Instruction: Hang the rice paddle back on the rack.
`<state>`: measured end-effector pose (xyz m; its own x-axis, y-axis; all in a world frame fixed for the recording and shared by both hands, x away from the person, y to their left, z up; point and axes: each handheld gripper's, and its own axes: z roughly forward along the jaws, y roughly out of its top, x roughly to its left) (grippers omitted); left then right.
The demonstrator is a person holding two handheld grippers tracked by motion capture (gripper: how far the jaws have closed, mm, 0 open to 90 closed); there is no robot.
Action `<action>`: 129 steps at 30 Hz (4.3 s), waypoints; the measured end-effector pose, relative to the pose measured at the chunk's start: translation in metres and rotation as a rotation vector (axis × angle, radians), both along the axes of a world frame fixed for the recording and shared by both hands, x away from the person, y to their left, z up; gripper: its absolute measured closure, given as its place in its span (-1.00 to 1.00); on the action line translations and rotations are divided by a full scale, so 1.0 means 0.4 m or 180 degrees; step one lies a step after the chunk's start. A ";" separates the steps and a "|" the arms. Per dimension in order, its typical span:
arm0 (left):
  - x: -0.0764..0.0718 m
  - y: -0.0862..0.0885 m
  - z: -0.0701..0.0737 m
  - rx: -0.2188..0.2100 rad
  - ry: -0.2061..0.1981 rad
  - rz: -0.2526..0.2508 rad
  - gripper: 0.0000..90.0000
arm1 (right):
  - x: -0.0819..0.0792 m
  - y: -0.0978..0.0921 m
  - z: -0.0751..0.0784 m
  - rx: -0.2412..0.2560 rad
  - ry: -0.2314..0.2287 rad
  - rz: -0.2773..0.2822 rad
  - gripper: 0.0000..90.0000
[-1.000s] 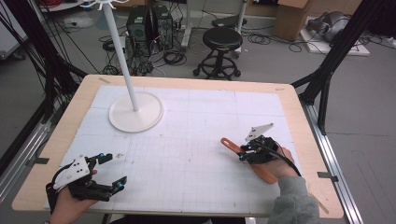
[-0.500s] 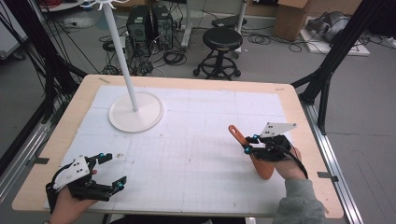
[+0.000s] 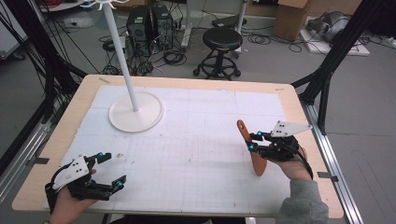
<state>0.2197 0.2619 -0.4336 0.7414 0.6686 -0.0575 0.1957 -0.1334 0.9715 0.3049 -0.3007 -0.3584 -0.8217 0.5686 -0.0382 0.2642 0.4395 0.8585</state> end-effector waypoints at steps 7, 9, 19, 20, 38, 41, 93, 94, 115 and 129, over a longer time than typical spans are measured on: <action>0.000 0.001 0.001 0.0002 -0.0009 0.0019 -0.93 | -0.010 -0.012 0.017 0.0165 -0.0070 0.0033 0.43; 0.000 0.002 0.001 -0.0007 -0.0012 0.0026 -0.93 | -0.011 -0.015 0.022 0.0169 -0.0092 0.0048 0.43; 0.000 0.003 0.002 -0.0012 -0.0013 0.0016 -0.93 | -0.026 -0.031 0.051 0.0410 -0.0170 0.0230 0.43; 0.000 0.004 0.002 -0.0012 -0.0022 0.0020 -0.93 | -0.028 -0.032 0.052 0.0429 -0.0160 0.0256 0.43; -0.012 0.009 0.011 -0.0067 -0.0073 0.0006 -0.93 | -0.041 -0.030 0.087 0.0589 -0.0313 0.0376 0.43; -0.012 0.007 0.009 -0.0043 -0.0064 0.0013 -0.93 | -0.040 -0.028 0.089 0.0601 -0.0314 0.0378 0.43; 0.016 -0.010 0.001 -0.0112 0.0034 0.0000 -0.93 | 0.131 0.204 0.245 0.0869 -0.0158 0.1019 0.43; 0.016 -0.008 0.002 -0.0127 0.0032 -0.0003 -0.93 | 0.138 0.207 0.249 0.0878 -0.0160 0.1030 0.43; -0.023 0.040 -0.002 -0.0222 0.0065 0.0171 -0.93 | 0.270 0.356 0.370 0.0830 -0.0201 0.1056 0.43; -0.051 0.070 -0.004 -0.0294 0.0095 0.0288 -0.93 | 0.344 0.481 0.417 0.0752 -0.0184 0.1192 0.43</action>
<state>0.1993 0.2900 -0.4353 0.6754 0.7235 -0.1429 0.2317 -0.0242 0.9725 0.4423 -0.1084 -0.1915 -0.9730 0.2309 0.0052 0.0729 0.2857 0.9556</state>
